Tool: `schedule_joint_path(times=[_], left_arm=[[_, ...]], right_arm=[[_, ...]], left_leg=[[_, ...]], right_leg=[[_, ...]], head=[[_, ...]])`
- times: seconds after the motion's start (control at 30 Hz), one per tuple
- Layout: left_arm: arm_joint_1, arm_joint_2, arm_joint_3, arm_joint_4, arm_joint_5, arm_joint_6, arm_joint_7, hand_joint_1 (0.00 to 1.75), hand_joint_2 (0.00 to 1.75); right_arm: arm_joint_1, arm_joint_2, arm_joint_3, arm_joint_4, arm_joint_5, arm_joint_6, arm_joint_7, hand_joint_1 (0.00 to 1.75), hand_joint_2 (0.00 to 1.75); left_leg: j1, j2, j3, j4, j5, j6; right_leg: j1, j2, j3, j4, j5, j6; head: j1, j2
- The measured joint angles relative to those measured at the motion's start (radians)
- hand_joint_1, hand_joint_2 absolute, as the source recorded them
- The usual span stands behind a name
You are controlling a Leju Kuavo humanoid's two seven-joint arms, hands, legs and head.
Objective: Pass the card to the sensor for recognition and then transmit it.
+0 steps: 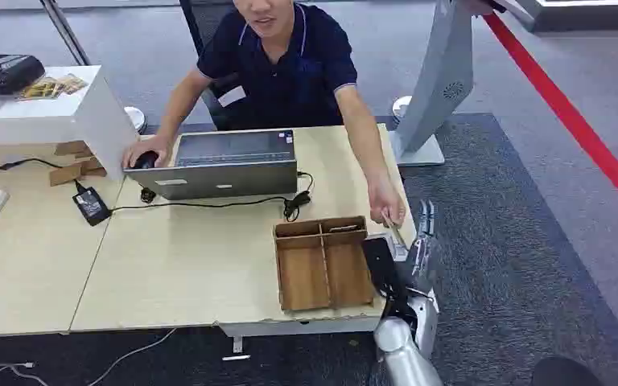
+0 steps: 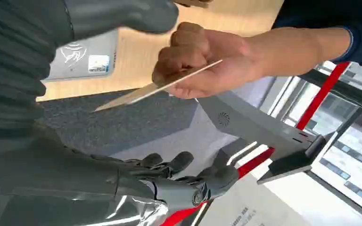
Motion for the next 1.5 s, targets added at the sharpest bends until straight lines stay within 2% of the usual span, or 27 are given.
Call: schedule_joint_path(times=[1.3, 1.5], left_arm=[[0.0, 0.0, 0.0, 0.0, 0.005, 0.0, 0.001, 0.0, 0.0], [0.001, 0.0, 0.002, 0.0, -0.004, 0.0, 0.01, 0.0, 0.0]], right_arm=[[-0.004, 0.002, -0.001, 0.0, -0.013, 0.0, 0.004, 1.75, 1.75], [0.003, 0.0, -0.034, 0.02, 0.018, 0.0, 0.014, 1.75, 1.75]], left_leg=[[0.0, 0.0, -0.001, 0.0, 0.0, 0.0], [0.0, 0.0, -0.001, 0.0, 0.0, 0.0]], right_leg=[[0.0, 0.0, -0.001, 0.0, 0.0, 0.0], [0.0, 0.0, -0.002, 0.0, 0.0, 0.0]], head=[[0.0, 0.0], [0.0, 0.0]])
